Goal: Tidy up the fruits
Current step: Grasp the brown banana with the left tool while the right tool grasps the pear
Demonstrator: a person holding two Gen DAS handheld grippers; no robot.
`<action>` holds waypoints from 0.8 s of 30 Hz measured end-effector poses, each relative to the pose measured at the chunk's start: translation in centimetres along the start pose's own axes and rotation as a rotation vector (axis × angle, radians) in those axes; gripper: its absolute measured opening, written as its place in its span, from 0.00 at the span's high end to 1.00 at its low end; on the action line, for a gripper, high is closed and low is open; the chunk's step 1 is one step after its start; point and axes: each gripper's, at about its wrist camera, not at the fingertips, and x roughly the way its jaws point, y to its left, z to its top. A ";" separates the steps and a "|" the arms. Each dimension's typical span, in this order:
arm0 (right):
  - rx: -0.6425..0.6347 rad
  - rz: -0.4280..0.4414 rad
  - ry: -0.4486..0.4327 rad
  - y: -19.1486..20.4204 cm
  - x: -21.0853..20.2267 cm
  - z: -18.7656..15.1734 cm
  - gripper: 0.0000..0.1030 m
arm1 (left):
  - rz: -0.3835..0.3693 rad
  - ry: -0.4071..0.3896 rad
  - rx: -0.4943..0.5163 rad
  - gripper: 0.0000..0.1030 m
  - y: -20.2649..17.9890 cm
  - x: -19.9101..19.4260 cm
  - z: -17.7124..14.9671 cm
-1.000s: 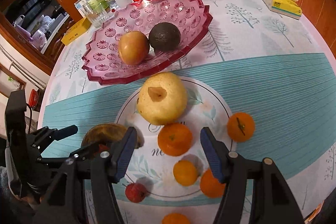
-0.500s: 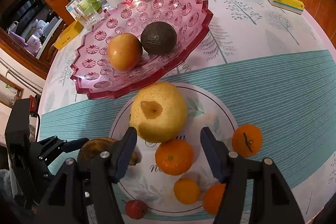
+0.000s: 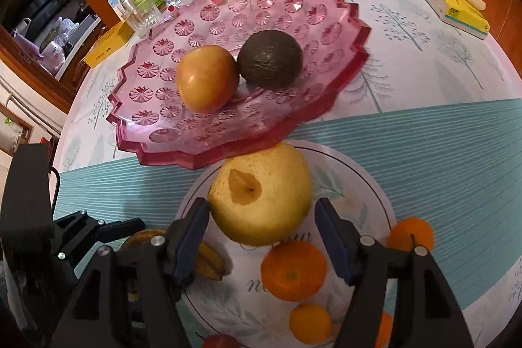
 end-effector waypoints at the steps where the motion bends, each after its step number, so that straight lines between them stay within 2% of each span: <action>1: -0.001 -0.005 -0.001 0.1 0.1 0.1 0.32 | 0.000 -0.002 -0.007 0.29 0.0 -0.1 0.0; 3: -0.008 -0.014 -0.001 0.3 0.5 0.2 0.31 | -0.001 -0.006 -0.029 0.33 0.3 -0.1 0.2; 4: -0.012 -0.019 -0.003 0.4 0.6 0.2 0.30 | -0.007 -0.011 -0.037 0.40 0.5 -0.2 0.2; 7: -0.022 -0.020 -0.006 0.5 1.0 0.2 0.29 | -0.031 -0.011 -0.051 0.50 1.1 -0.6 0.3; 10: -0.029 -0.016 -0.015 0.4 1.1 0.2 0.29 | -0.071 -0.011 -0.080 0.54 2.1 -0.7 0.4; 15: -0.038 -0.003 -0.028 0.3 1.1 0.0 0.29 | -0.118 -0.007 -0.167 0.56 3.9 -0.9 0.9; 20: -0.043 0.010 -0.034 0.1 0.9 -0.4 0.30 | -0.101 -0.024 -0.206 0.61 5.4 -1.7 0.8; 24: -0.053 0.005 -0.037 0.2 0.6 -0.8 0.30 | -0.066 -0.037 -0.225 0.69 6.4 -2.0 0.5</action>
